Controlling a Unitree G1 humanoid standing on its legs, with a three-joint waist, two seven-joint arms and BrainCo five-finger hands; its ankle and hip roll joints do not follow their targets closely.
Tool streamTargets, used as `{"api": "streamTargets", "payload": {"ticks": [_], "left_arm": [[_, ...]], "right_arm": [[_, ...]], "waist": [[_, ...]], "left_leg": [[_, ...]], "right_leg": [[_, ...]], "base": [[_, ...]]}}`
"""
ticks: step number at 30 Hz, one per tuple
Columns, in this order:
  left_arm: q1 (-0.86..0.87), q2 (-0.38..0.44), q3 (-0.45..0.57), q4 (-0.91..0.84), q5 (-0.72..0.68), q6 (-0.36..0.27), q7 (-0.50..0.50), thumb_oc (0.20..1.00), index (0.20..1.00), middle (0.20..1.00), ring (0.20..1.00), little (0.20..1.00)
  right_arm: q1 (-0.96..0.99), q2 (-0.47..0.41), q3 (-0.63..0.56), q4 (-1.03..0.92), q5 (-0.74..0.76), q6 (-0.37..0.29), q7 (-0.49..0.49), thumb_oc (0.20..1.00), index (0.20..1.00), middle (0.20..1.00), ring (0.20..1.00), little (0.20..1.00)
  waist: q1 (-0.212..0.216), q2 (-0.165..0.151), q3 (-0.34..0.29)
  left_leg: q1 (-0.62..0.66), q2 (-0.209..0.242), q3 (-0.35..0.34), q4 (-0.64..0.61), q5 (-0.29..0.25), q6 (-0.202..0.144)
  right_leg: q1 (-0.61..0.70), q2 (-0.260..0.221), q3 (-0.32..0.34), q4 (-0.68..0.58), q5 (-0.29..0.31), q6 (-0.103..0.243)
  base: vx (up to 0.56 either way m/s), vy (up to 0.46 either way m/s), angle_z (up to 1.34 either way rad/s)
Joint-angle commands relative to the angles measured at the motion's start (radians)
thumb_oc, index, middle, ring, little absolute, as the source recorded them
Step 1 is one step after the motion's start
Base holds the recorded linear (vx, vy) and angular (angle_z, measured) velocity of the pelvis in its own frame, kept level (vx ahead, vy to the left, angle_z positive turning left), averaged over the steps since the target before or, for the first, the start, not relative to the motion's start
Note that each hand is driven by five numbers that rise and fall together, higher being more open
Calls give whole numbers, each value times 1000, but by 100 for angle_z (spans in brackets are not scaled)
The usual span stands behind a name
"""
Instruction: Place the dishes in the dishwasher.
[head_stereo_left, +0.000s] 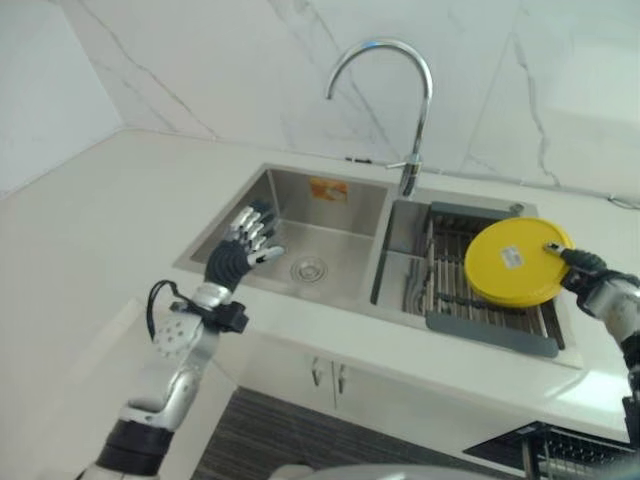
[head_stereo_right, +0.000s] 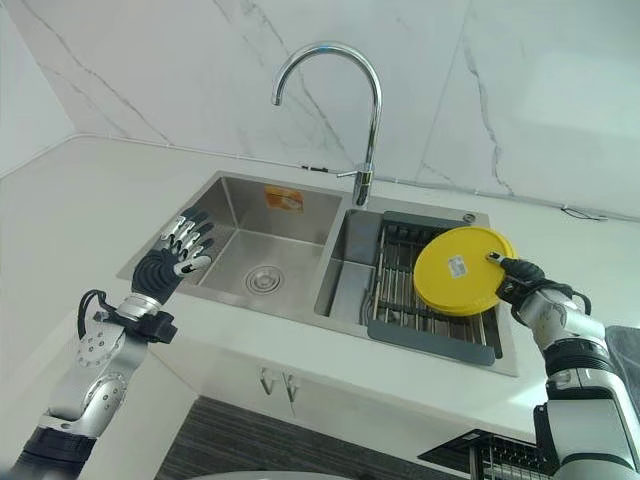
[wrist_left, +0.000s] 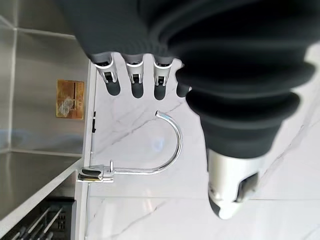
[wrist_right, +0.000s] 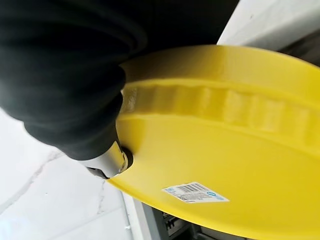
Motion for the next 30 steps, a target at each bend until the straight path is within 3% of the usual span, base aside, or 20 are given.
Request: {"api": "streamTargets", "payload": {"ticks": [1, 6, 12, 17, 22, 25, 28, 29, 30], "left_arm": [[-84, 29, -31, -11, -21, -62, -4, 1000, 1000, 1000, 1000, 1000], [-76, 22, -36, -11, -21, -73, -11, 1000, 1000, 1000, 1000, 1000], [-60, 15, -15, -18, -16, -77, -33, 1000, 1000, 1000, 1000, 1000], [-51, -1, -3, -24, 1, -81, -40, 1000, 1000, 1000, 1000, 1000], [37, -45, 52, -45, 21, -89, -78, 1000, 1000, 1000, 1000, 1000], [85, -74, 83, -73, 4, -122, -98, 1000, 1000, 1000, 1000, 1000], [110, -100, 109, -108, 29, -183, -54, 1000, 1000, 1000, 1000, 1000], [113, -109, 120, -120, 42, -201, -40, 1000, 1000, 1000, 1000, 1000], [111, -110, 126, -126, 48, -208, -41, 1000, 1000, 1000, 1000, 1000]], "right_arm": [[-135, -19, -37, -47, 121, -158, -45, 200, 200, 200, 200, 200], [-109, 25, -78, -99, 193, -219, -51, 200, 200, 200, 200, 200], [-51, 65, -100, -251, 233, -232, -28, 200, 200, 200, 200, 200], [38, 131, -137, -446, 277, -261, -33, 200, 200, 200, 200, 200], [269, 271, -210, -783, 252, -279, -39, 200, 200, 200, 200, 200], [361, 324, -241, -900, 226, -267, 0, 200, 200, 200, 200, 200], [398, 320, -233, -967, 222, -254, 58, 200, 200, 200, 200, 200], [412, 325, -234, -995, 217, -254, 64, 200, 200, 200, 200, 200], [417, 337, -235, -1013, 202, -256, 61, 200, 200, 200, 200, 200]], "waist": [[28, -40, -7], [25, -37, -9], [9, -38, -13], [-16, -36, -16], [-73, -22, -8], [-94, -16, 10], [-90, -41, 44], [-91, -45, 49], [-98, -41, 52]], "left_leg": [[19, 15, -13, 0, -76, -17], [21, 16, -12, 0, -78, -15], [23, 26, 0, 0, -74, -17], [25, 46, 14, 0, -66, -22], [17, 76, 46, 0, -39, -31], [19, 65, 22, 0, -24, -31], [-67, -9, -93, 244, -90, -20], [-72, -49, -133, 245, -128, 3], [-52, -58, -125, 206, -145, 14]], "right_leg": [[65, -28, -42, 6, -92, 36], [63, -27, -39, 6, -92, 34], [57, -18, -34, 6, -92, 27], [53, 2, -20, 6, -99, 15], [26, 40, 42, 6, -100, 1], [7, 44, 84, 6, -86, -5], [-9, 28, 166, 6, -60, -12], [-19, 23, 191, 6, -46, -4], [-30, 14, 200, 6, -34, 6]], "base": [[0, 0, 0], [0, 0, 0], [-43, -55, 0], [-44, -136, 0], [-61, -176, -7], [-158, 60, -19], [-210, 247, -65], [-219, 425, -115], [-203, 514, -141]]}}
